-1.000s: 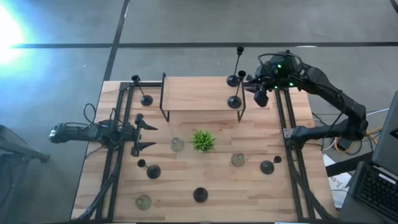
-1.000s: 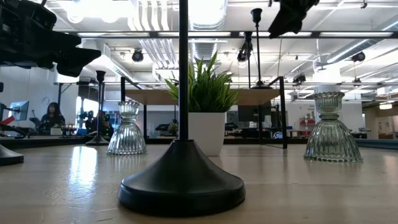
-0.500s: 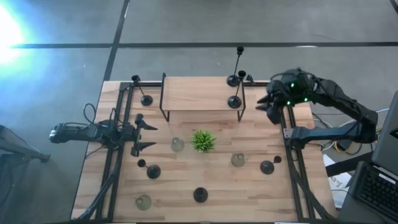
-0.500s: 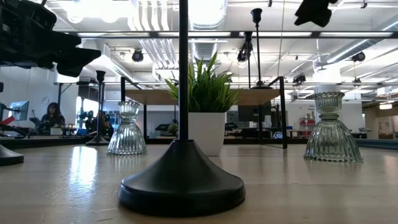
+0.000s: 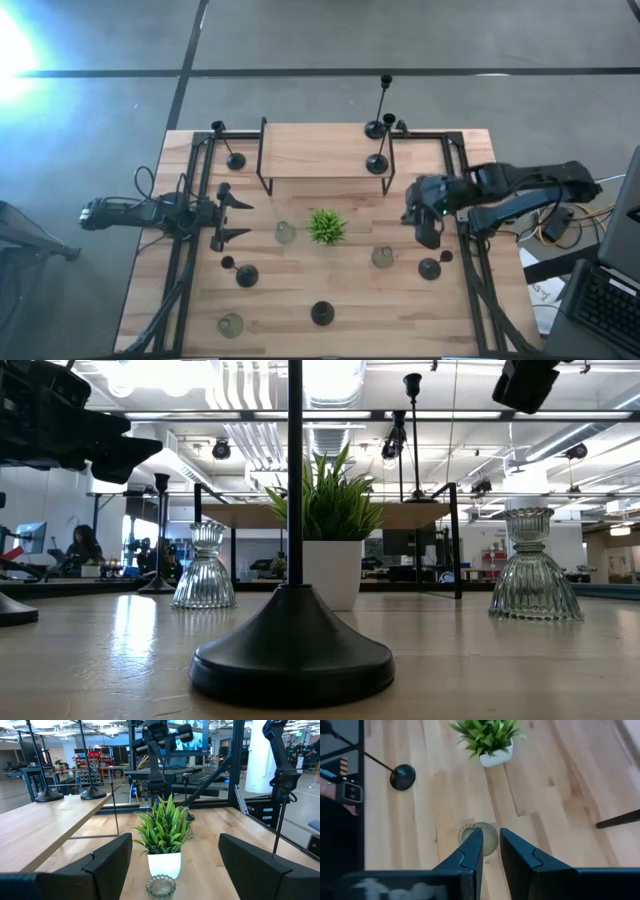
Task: Pick & Place candle stick holders
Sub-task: Put the right transparent glass candle holder on the shelf
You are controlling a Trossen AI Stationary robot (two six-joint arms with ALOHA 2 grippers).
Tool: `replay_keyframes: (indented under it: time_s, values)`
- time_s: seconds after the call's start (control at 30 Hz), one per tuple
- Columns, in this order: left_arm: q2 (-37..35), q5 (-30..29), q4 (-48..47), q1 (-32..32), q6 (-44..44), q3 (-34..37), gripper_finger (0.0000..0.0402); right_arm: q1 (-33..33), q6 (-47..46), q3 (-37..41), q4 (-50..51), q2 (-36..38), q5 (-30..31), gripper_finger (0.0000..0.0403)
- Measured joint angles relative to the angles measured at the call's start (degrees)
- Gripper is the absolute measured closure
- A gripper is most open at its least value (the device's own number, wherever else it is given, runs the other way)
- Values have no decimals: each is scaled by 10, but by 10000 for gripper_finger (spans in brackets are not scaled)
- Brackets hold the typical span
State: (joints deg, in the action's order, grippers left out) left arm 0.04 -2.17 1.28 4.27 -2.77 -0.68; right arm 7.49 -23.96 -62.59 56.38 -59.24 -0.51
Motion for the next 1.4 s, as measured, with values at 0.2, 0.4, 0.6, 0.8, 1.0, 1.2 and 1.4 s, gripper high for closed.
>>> replay_keyframes:
  time_s: [0.2, 0.4, 0.6, 0.8, 1.0, 1.2, 1.4]
  values:
    - [0, 0, 0, 0, 0, 0, 101, 18, -57, 50, -29, -23, 26, 348]
    - [0, 0, 0, 0, 0, 0, 101, 18, -97, 77, -35, -57, 21, 339]
    - [0, 0, 0, 0, 0, 0, 101, 18, -127, 83, -36, -88, 20, 329]
    - [0, 0, 0, 0, 0, 0, 101, 18, -129, 75, -38, -113, 19, 323]
    - [0, 0, 0, 0, 0, 0, 101, 30, -165, 79, -40, -123, 8, 329]
    - [0, 0, 0, 0, 0, 0, 101, 76, -204, 82, -43, -116, 25, 327]
    - [0, 0, 0, 0, 0, 0, 101, 127, -257, 85, -44, -115, 35, 317]
